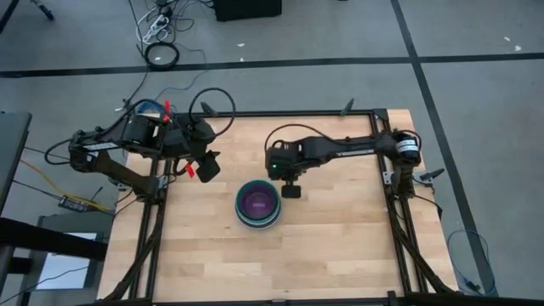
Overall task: Nest bowls inside each other
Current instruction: Stack the yellow bowl on top of the purple bowl
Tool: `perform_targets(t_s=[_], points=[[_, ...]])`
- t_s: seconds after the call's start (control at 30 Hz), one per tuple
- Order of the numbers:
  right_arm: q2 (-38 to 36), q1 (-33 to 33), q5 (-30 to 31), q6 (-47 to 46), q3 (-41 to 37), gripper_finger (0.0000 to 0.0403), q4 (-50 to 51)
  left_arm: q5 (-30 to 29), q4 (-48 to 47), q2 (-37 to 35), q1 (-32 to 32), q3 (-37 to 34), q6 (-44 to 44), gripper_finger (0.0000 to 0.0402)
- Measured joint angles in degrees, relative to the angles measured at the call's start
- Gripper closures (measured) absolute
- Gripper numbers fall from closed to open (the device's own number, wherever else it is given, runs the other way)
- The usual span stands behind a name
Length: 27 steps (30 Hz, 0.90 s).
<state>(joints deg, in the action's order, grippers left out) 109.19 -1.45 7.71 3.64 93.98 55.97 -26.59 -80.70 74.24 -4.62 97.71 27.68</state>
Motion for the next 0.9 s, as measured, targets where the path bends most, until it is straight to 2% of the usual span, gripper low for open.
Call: perform_targets(t_s=[0.17, 0.37, 0.7, 0.9], points=[[-2.32, 3.97, -2.43, -0.04, 7.47, 0.0403, -0.02, -1.15, 0.02, 0.0, 0.0, 0.0, -0.22, 0.0195], [0.43, 9.11, -5.03, 1.43, 15.23, 0.0403, -2.03, -2.27, 0.21, 0.0, 0.0, 0.0, -0.12, 0.0195], [8.18, 10.07, -7.55, 2.25, 15.91, 0.0403, -3.11, -1.97, -0.29, -0.02, 0.0, 0.0, 1.11, 0.0195], [9.82, 10.12, -7.96, 2.49, 15.84, 0.0403, -1.71, -1.64, -0.33, -0.02, 0.0, 0.0, 1.11, 0.0195]])
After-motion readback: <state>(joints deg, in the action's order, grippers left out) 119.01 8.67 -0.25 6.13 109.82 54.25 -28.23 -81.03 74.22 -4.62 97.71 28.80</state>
